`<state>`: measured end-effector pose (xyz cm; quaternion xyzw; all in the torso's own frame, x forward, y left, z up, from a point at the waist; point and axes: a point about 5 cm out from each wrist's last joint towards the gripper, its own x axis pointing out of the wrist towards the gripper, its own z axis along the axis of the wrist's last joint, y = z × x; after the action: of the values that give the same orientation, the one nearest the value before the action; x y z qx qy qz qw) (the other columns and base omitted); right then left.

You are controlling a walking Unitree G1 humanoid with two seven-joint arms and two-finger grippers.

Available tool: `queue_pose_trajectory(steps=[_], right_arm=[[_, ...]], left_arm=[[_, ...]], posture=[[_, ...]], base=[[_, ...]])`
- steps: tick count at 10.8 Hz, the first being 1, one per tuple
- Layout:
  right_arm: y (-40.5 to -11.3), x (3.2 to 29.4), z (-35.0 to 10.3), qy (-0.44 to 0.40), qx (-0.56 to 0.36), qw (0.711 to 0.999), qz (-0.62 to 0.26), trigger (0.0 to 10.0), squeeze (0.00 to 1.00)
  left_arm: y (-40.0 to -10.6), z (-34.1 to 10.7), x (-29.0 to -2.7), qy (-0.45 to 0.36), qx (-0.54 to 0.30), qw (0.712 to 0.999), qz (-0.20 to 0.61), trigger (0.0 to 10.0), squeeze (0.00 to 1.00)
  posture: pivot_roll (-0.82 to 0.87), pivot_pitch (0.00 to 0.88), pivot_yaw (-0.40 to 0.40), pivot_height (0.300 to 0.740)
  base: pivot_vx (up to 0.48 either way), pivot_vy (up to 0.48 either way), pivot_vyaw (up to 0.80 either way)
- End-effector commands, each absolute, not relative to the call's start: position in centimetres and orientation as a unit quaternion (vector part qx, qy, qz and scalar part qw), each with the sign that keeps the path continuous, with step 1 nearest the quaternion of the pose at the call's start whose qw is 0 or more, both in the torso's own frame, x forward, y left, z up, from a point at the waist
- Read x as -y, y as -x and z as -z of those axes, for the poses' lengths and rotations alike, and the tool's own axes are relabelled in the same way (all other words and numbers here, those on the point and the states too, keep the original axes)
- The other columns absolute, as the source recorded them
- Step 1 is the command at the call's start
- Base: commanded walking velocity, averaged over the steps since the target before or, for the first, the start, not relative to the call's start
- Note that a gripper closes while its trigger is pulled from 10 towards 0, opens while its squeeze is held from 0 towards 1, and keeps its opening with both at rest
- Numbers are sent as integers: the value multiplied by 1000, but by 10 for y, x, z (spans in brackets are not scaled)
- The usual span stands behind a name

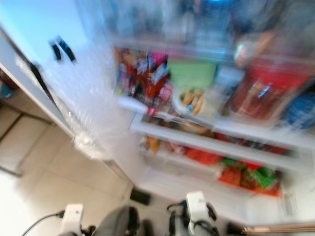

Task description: Restocking fridge

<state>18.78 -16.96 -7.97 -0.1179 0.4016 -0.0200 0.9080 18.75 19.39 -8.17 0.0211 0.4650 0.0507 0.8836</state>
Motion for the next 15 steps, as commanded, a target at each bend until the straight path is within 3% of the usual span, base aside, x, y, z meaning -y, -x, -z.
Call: queue_pose_trajectory(steps=[1, 12, 15], right_arm=[[-150, 163, 99, 106, -472, 875, 12, 10000, 0], [-148, 164, 100, 72, -475, 876, 41, 10000, 0], [-147, 163, 100, 73, -479, 874, 39, 10000, 0]], left_arm=[[-183, 84, -195, -24, -475, 878, -49, 10000, 0], [-176, 87, -197, -35, -483, 874, -37, 10000, 0], [-176, 87, -198, -32, -484, 874, -35, 10000, 0]], posture=[[-122, 182, 67, 654], [-123, 183, 69, 654], [-124, 181, 71, 654]], base=[[0, 319, 0], [0, 316, 0], [0, 315, -788]])
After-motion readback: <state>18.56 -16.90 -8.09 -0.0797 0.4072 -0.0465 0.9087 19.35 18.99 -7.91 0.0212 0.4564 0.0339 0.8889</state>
